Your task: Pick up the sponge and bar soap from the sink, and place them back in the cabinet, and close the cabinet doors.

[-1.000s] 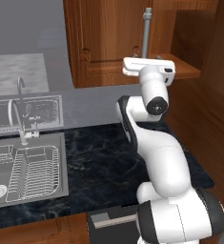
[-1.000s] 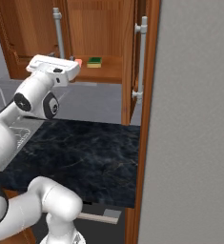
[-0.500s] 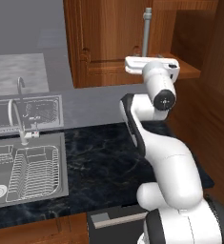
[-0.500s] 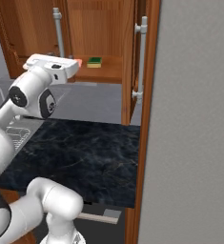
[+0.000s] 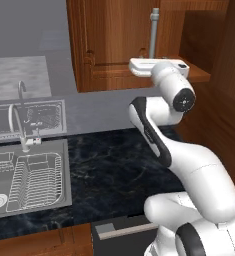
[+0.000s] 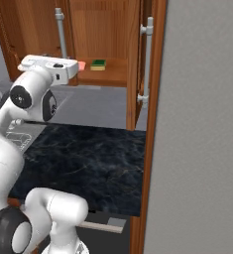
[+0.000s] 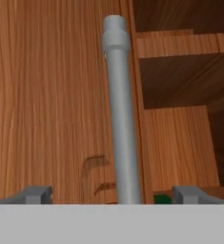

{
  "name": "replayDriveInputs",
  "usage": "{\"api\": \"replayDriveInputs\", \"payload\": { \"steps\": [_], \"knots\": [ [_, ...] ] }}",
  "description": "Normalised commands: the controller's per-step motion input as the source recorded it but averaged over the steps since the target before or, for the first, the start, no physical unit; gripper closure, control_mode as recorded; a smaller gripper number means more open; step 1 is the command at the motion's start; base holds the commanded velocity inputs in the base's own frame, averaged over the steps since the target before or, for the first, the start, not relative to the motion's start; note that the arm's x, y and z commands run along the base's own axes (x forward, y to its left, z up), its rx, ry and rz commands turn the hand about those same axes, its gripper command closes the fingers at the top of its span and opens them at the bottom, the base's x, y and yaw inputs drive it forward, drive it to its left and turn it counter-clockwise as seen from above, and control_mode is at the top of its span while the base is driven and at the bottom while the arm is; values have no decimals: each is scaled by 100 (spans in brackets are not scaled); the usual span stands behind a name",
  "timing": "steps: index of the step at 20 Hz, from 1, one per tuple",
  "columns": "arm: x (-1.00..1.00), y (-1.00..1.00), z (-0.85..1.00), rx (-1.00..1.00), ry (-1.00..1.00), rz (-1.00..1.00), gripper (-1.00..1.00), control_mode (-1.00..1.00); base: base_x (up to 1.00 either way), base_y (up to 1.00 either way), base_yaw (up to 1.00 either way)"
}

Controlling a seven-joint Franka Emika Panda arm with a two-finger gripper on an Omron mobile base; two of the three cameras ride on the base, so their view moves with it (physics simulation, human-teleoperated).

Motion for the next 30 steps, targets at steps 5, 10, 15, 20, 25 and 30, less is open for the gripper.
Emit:
{"api": "replayDriveInputs", "payload": {
  "steps": [5,10,15,20,25,30],
  "knots": [
    [-41,-14,5,0,2,13,-100,-100,0,0,0],
    [-52,-26,7,0,0,10,-100,-100,0,0,0],
    [-57,-26,9,0,0,5,-100,-100,0,0,0],
    [-63,-17,12,0,0,2,-100,-100,0,0,0],
    [-61,-5,17,0,0,0,-100,-100,0,0,0],
    [-55,-6,15,0,0,0,-100,-100,0,0,0]
  ]
}}
